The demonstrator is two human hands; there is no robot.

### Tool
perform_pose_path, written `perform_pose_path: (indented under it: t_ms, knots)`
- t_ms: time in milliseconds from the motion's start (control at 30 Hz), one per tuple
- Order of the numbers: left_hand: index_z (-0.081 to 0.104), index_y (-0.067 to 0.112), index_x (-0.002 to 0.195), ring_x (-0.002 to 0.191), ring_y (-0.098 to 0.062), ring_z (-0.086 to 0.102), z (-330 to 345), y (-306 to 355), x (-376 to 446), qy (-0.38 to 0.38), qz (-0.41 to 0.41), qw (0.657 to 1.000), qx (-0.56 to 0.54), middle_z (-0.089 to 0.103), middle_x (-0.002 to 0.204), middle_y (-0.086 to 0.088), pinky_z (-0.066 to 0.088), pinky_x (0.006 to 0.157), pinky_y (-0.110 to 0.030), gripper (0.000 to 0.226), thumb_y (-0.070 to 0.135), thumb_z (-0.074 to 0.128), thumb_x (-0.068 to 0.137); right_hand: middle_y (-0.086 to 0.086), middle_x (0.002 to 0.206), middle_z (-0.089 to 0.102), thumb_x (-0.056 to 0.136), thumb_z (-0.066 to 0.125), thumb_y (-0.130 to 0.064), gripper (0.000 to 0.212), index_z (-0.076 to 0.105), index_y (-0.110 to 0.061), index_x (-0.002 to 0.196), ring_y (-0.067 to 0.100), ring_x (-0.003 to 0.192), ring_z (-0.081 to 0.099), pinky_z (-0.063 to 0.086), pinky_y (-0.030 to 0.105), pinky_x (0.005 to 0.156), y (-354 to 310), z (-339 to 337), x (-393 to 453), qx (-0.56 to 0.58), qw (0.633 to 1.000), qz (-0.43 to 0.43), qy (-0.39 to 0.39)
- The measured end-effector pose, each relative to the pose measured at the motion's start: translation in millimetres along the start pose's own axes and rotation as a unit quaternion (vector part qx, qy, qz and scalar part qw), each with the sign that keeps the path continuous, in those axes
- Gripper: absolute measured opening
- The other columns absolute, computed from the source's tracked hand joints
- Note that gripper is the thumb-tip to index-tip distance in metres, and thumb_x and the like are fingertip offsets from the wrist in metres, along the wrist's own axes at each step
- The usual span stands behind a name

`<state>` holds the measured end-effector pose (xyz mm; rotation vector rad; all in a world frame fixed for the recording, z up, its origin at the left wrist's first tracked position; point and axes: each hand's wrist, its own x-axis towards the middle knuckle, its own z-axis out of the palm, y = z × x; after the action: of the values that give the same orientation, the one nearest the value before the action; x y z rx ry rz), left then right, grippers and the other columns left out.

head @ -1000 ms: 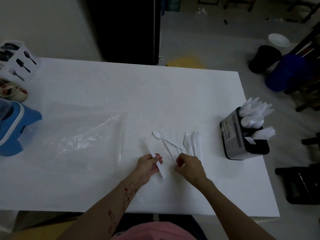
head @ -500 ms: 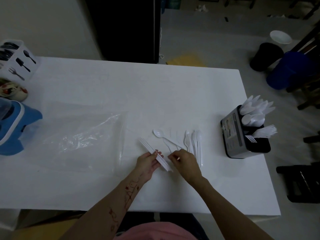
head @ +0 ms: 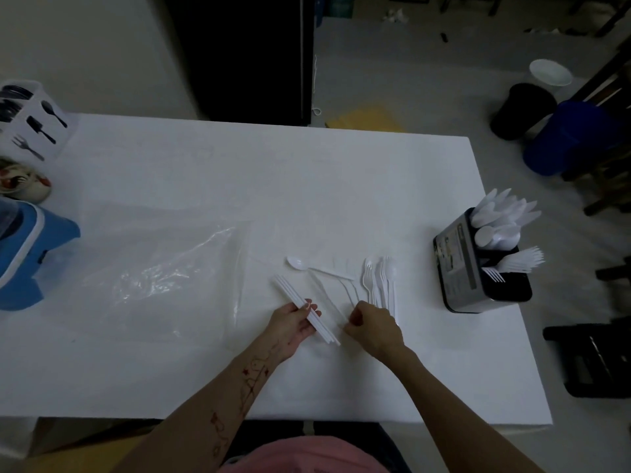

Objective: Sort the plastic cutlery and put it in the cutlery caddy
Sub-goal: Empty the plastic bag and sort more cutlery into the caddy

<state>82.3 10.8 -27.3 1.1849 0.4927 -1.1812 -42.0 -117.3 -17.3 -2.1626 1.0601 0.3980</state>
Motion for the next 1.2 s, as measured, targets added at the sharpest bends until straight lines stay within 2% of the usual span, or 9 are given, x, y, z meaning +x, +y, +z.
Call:
perform_pose_path:
  t_ms: [200,400,567,700,900,967,1033,1100,1200]
  knots:
    - [0.053,-0.002,0.11,0.086,-0.022,0.06,3,2,0,0.006,-0.003,1.0,0.0,0.061,0.094,-0.014,0.054,0.07,-0.036,0.015,-0.001,0.047,0.096,0.002,0.091,0.066,0.082,0.075,-0.016,0.016,0.064,-0.015,0.094,0.02,0.079,0.067,0.052,0.02,0.047,4,-4,0,0.204,0.979,-0.022,-0.01]
    - [0.053,-0.008,0.112,0.089,-0.026,0.063,3,6,-1,0.002,0.004,1.0,0.012,0.063,0.101,-0.019,0.054,0.067,-0.035,0.018,0.0,0.045,0.097,0.001,0.087,0.07,0.082,0.076,-0.013,0.011,0.074,-0.01,0.092,0.011,0.072,0.067,0.055,0.018,0.055,-6,4,-2,0.178,0.975,-0.132,0.017]
    - [0.047,-0.009,0.119,0.094,-0.029,0.062,1,10,-1,-0.013,0.013,1.0,-0.005,0.06,0.108,-0.02,0.056,0.07,-0.038,0.024,0.001,0.045,0.098,0.002,0.09,0.071,0.082,0.077,-0.012,0.02,0.077,-0.009,0.101,0.009,0.068,0.067,0.056,0.018,0.061,-10,3,-3,0.213,0.967,-0.14,0.002]
    - [0.048,-0.006,0.114,0.099,-0.032,0.059,3,14,0,-0.001,0.01,1.0,-0.018,0.058,0.108,-0.018,0.048,0.086,-0.043,0.017,-0.001,0.044,0.097,-0.01,0.105,0.071,0.072,0.085,-0.02,0.043,0.073,-0.02,0.113,0.005,0.085,0.069,0.058,0.022,0.08,-5,4,-2,0.196,0.968,-0.149,-0.045]
    - [0.047,-0.006,0.122,0.103,-0.032,0.058,4,15,1,-0.001,-0.005,1.0,0.006,0.057,0.117,-0.021,0.047,0.09,-0.044,0.027,-0.004,0.047,0.096,-0.008,0.107,0.072,0.069,0.087,-0.019,0.046,0.074,-0.021,0.113,0.005,0.084,0.068,0.057,0.023,0.082,-4,3,-1,0.171,0.969,-0.165,-0.06]
    - [0.048,-0.008,0.123,0.096,-0.03,0.062,4,16,1,0.01,0.004,1.0,0.018,0.06,0.109,-0.018,0.051,0.082,-0.043,0.029,-0.004,0.048,0.095,-0.01,0.103,0.072,0.069,0.086,-0.033,0.044,0.074,-0.024,0.11,0.005,0.083,0.068,0.056,0.024,0.079,-6,-1,0,0.185,0.972,-0.133,-0.054]
    - [0.048,-0.008,0.123,0.089,-0.027,0.063,3,16,3,0.023,0.014,1.0,0.015,0.062,0.102,-0.017,0.053,0.074,-0.039,0.029,-0.004,0.049,0.095,-0.012,0.095,0.069,0.073,0.08,-0.047,0.036,0.074,-0.026,0.102,0.006,0.082,0.065,0.056,0.026,0.074,-6,-5,3,0.167,0.983,-0.073,0.017]
    - [0.048,-0.008,0.122,0.088,-0.027,0.063,1,16,3,0.026,0.011,1.0,0.006,0.062,0.1,-0.017,0.053,0.074,-0.038,0.028,-0.004,0.048,0.095,-0.009,0.092,0.064,0.081,0.073,-0.048,0.028,0.069,-0.024,0.095,0.012,0.081,0.062,0.051,0.028,0.071,-3,-7,7,0.062,0.992,-0.005,0.109]
    - [0.05,-0.003,0.118,0.09,-0.028,0.063,0,14,0,0.009,-0.008,1.0,0.009,0.064,0.102,-0.018,0.053,0.078,-0.039,0.022,-0.003,0.048,0.095,-0.003,0.095,0.062,0.085,0.071,-0.039,0.024,0.064,-0.018,0.093,0.019,0.082,0.062,0.051,0.032,0.072,-1,-4,9,-0.027,0.99,0.057,0.126]
